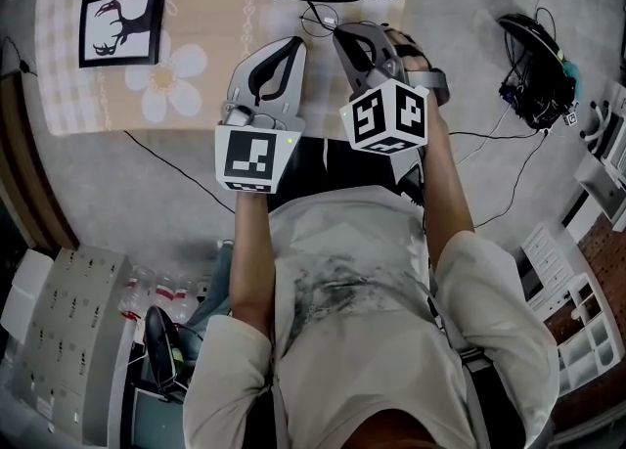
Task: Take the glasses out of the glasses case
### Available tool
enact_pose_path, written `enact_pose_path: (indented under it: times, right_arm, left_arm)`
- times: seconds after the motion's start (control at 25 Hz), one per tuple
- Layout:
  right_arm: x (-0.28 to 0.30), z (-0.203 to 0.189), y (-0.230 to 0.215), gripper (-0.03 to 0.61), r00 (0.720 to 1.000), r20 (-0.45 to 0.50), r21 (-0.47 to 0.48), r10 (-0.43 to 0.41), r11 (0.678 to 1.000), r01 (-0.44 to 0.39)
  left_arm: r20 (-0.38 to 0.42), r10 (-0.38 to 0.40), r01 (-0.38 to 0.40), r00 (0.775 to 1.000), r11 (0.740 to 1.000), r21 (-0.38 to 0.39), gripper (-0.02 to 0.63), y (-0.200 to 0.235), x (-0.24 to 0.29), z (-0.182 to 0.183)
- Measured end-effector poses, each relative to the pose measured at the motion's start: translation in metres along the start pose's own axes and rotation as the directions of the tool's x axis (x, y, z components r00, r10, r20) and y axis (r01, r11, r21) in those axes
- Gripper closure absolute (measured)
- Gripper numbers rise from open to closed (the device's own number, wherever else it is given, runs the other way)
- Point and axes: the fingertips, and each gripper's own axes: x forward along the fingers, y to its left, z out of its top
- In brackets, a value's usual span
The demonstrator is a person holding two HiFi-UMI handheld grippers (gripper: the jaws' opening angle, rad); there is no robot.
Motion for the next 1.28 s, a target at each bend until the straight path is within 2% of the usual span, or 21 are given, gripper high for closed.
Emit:
enact_pose_path:
  times: [0.6, 1.28]
  right_arm:
    - [0.0, -0.016, 0.019, 0.56, 0.999, -0.008, 0.005, 0.034, 0.999, -0.034]
    - [0.002, -0.026, 0.031, 0.558, 0.998, -0.018, 0.033, 0.059, 0.998, -0.059]
  left_arm:
    - [-0.027, -0.023, 0.022, 0.999, 1.0, -0.013, 0.606, -0.011, 0.006, -0.007]
    - [-0.03, -0.059, 0.059, 0.998, 0.998, 0.007, 0.606, -0.014, 0.014, -0.011]
